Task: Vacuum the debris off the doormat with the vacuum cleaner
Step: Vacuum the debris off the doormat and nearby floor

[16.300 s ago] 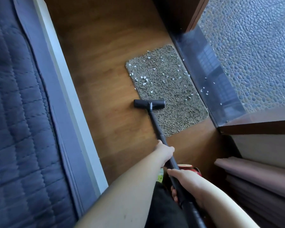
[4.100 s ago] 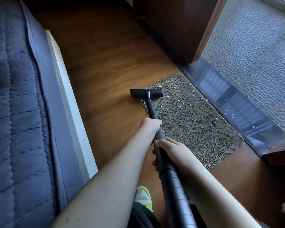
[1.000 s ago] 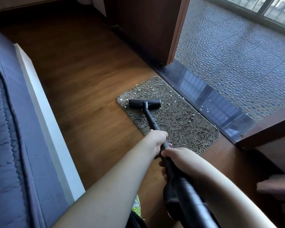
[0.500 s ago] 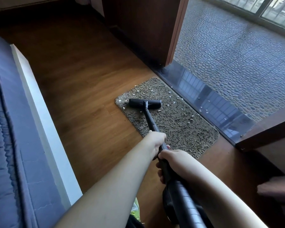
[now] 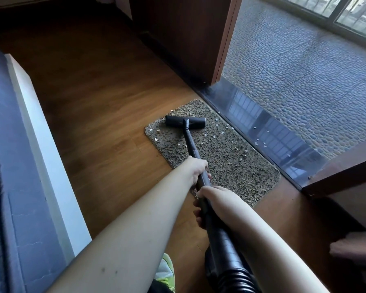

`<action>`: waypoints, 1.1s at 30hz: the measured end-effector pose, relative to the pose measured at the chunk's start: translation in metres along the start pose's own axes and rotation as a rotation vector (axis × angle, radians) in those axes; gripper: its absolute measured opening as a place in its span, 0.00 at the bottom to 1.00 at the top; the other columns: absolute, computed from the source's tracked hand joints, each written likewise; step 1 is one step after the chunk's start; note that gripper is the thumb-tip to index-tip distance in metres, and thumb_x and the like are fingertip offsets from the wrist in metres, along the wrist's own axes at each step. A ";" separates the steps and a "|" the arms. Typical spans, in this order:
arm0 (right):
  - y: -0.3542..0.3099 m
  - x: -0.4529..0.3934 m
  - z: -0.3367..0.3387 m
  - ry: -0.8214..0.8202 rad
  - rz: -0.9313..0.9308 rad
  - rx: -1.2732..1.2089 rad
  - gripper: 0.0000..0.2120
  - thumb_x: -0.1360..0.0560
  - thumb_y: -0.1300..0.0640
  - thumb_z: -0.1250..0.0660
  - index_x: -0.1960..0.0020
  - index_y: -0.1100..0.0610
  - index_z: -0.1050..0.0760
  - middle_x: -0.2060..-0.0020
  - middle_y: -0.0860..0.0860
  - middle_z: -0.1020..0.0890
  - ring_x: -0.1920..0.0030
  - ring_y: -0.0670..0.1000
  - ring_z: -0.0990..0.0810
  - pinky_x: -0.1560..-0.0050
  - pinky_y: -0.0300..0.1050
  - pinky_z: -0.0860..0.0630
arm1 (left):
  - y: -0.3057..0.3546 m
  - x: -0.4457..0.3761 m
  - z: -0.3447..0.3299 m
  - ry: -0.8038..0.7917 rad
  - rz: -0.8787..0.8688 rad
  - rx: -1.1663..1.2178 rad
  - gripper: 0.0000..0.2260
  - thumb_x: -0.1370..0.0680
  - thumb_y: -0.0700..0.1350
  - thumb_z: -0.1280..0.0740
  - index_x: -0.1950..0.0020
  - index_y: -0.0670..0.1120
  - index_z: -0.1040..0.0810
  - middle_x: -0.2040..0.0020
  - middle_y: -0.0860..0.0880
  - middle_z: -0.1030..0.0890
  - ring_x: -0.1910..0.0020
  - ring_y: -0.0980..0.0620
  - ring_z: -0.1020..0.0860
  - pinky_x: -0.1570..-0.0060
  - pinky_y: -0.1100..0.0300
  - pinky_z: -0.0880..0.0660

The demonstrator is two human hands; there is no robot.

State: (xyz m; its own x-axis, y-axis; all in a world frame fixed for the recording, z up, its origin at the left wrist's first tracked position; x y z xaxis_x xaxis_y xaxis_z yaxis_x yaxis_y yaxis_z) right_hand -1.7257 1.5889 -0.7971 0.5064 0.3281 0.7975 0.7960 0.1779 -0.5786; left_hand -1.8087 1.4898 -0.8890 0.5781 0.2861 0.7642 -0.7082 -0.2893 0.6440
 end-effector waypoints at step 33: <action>-0.036 -0.050 -0.009 0.047 0.085 -0.073 0.07 0.27 0.69 0.39 0.50 0.61 0.28 0.64 0.58 0.26 0.77 0.50 0.23 0.75 0.40 0.27 | 0.042 -0.053 0.005 0.047 -0.033 -0.168 0.07 0.18 0.36 0.43 0.41 0.43 0.36 0.72 0.43 0.28 0.75 0.49 0.29 0.69 0.57 0.30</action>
State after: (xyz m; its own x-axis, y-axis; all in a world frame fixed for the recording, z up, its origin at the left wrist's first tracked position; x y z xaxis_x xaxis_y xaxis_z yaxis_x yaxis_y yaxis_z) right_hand -1.7767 1.5581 -0.8153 0.5867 0.2953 0.7541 0.7706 0.0827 -0.6319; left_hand -1.8670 1.4585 -0.9023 0.5852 0.3368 0.7376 -0.7492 -0.1235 0.6507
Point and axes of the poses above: each hand's wrist, its own x-axis away from the middle knuckle, its own z-axis out of the back of the hand, y = z × x, the point moved 6 cm from there along -x, towards the middle knuckle
